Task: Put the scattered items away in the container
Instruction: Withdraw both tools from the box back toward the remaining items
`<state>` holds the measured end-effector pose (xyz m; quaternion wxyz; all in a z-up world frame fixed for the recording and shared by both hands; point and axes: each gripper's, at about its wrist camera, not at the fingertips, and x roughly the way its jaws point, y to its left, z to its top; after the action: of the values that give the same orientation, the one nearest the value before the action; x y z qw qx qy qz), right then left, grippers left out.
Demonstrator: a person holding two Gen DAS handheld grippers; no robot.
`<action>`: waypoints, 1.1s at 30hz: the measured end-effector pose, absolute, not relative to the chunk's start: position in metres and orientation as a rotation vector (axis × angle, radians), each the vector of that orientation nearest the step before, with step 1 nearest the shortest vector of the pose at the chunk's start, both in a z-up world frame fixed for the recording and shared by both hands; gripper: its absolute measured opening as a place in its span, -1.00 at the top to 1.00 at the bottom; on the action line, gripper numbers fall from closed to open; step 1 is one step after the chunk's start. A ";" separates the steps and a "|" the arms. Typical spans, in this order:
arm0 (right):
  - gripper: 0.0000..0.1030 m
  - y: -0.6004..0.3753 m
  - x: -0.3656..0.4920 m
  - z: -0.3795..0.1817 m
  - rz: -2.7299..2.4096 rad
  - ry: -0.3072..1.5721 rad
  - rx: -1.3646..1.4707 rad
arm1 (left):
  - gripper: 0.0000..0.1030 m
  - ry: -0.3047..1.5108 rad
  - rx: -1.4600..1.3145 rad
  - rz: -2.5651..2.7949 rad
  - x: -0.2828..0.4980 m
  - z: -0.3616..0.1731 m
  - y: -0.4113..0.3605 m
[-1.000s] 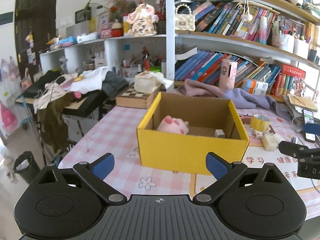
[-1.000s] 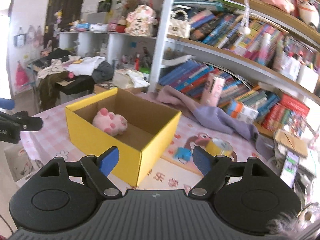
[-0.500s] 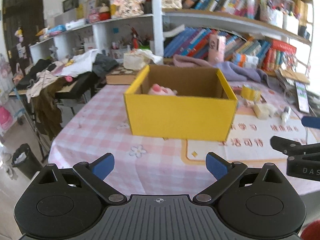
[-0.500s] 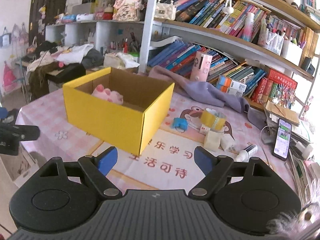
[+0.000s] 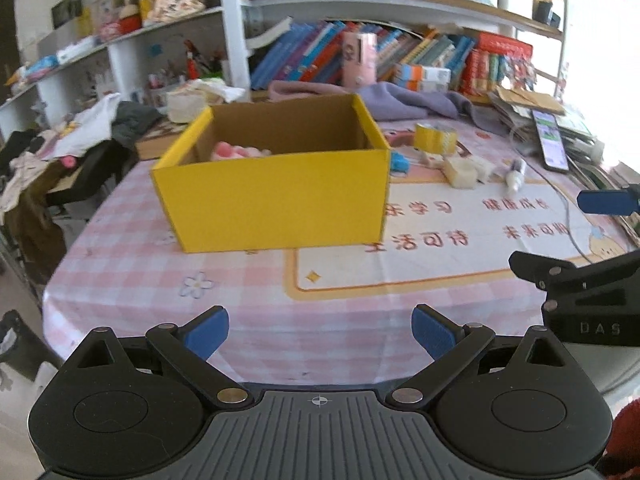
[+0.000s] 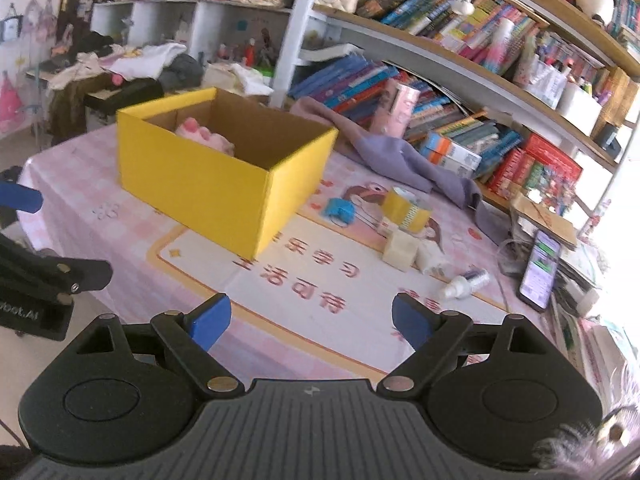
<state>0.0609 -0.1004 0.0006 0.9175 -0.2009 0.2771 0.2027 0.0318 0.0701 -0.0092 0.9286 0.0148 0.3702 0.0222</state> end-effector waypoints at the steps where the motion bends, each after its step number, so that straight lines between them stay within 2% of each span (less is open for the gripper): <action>1: -0.70 -0.104 0.062 -0.001 0.405 0.579 -0.411 | -0.93 0.765 0.032 0.033 0.034 -0.011 0.067; 22: -0.68 -0.199 0.104 -0.021 0.189 0.712 -0.334 | -0.93 0.816 0.132 -0.215 0.102 -0.025 -0.032; 33: -0.63 -0.242 0.155 -0.025 0.173 0.743 -0.317 | -0.93 0.816 0.148 -0.246 0.155 -0.029 -0.077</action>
<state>0.1554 -0.2421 -0.0247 0.9159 -0.1541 0.3609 0.0840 0.1554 -0.0768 -0.0291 0.9080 0.0719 0.3953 -0.1192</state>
